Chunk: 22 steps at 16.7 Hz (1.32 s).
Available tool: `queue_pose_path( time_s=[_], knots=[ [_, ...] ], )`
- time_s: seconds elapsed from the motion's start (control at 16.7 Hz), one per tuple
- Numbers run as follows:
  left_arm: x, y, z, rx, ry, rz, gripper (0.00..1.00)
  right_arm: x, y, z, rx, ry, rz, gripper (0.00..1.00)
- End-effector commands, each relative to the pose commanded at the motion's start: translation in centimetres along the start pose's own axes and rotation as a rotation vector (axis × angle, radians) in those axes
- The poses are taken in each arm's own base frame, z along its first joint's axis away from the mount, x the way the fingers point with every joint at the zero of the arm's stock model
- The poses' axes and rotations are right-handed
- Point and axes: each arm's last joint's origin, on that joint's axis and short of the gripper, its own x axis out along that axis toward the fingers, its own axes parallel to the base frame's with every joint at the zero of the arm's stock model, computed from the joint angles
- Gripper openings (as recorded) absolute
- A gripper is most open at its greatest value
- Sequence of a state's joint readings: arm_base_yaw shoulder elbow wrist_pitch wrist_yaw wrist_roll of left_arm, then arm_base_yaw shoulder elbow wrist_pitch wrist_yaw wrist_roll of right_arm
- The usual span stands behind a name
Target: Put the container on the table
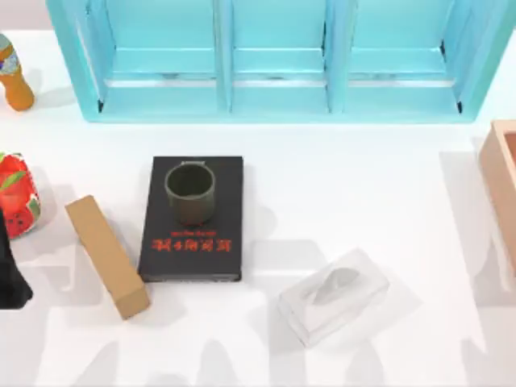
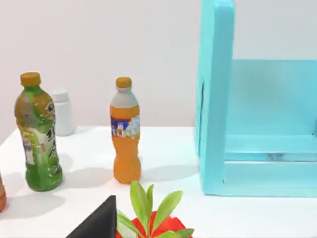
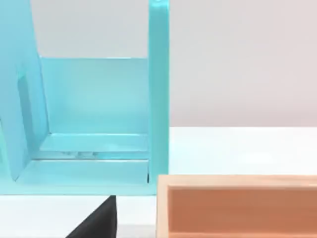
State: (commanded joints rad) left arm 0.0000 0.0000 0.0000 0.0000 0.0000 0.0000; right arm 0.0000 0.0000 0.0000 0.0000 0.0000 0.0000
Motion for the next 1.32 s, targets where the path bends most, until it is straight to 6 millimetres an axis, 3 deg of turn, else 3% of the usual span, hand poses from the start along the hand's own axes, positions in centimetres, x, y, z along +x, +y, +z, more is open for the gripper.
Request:
queue_pose_path(
  time_s=[0.18,0.36,0.66,0.84,1.02,1.14,1.32],
  knots=[
    [0.0,0.0,0.0,0.000,0.000,0.000,1.00,0.0,0.0,0.1,0.002,0.008,0.002,1.00],
    [0.0,0.0,0.0,0.000,0.000,0.000,1.00,0.1,0.2,1.5,0.021,0.085,0.014,1.00],
    [0.0,0.0,0.0,0.000,0.000,0.000,1.00,2.2,1.1,7.7,0.087,0.343,0.043,1.00],
    [0.0,0.0,0.0,0.000,0.000,0.000,1.00,6.1,2.6,12.8,0.129,0.531,0.057,1.00],
    [0.0,0.0,0.0,0.000,0.000,0.000,1.00,12.1,5.5,17.3,0.162,0.704,0.068,1.00],
    [0.0,0.0,0.0,0.000,0.000,0.000,1.00,16.2,8.4,19.2,0.178,0.803,0.074,1.00],
    [0.0,0.0,0.0,0.000,0.000,0.000,1.00,21.3,13.7,20.3,0.189,0.928,0.080,1.00]
  ],
)
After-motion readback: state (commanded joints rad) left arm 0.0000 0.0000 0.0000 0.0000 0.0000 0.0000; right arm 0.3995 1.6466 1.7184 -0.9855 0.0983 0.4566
